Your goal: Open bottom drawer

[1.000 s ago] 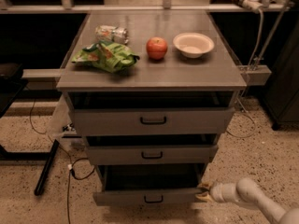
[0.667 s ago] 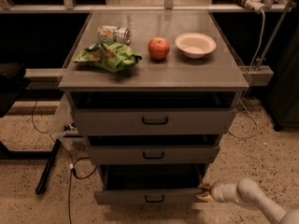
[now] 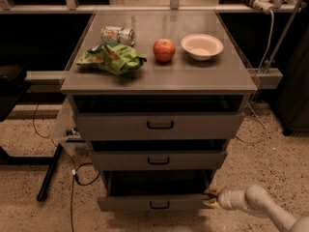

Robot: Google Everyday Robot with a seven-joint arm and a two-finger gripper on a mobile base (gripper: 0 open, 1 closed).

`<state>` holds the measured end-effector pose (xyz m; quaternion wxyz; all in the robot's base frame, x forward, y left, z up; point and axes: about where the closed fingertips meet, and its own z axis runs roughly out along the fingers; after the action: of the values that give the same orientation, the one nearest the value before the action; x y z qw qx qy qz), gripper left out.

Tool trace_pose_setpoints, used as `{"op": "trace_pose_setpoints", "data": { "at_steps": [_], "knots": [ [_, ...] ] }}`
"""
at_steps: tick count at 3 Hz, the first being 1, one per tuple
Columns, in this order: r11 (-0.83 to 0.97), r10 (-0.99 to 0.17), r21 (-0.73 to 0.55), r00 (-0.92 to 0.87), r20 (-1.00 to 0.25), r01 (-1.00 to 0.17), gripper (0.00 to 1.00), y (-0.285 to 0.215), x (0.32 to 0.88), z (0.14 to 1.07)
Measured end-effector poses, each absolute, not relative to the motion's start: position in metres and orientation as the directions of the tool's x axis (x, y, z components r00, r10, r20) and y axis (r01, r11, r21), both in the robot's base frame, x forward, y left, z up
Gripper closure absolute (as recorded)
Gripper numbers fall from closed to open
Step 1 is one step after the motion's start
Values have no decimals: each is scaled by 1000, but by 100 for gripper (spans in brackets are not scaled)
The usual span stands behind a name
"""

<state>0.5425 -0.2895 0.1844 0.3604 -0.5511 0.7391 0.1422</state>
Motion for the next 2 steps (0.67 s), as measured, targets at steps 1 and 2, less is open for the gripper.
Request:
{"op": "trace_pose_setpoints", "data": {
  "at_steps": [1, 2],
  "knots": [
    [348, -702, -176, -132, -699, -921, 12, -286, 539, 181],
    [270, -723, -191, -68, -688, -944, 0, -259, 511, 165]
  ]
}}
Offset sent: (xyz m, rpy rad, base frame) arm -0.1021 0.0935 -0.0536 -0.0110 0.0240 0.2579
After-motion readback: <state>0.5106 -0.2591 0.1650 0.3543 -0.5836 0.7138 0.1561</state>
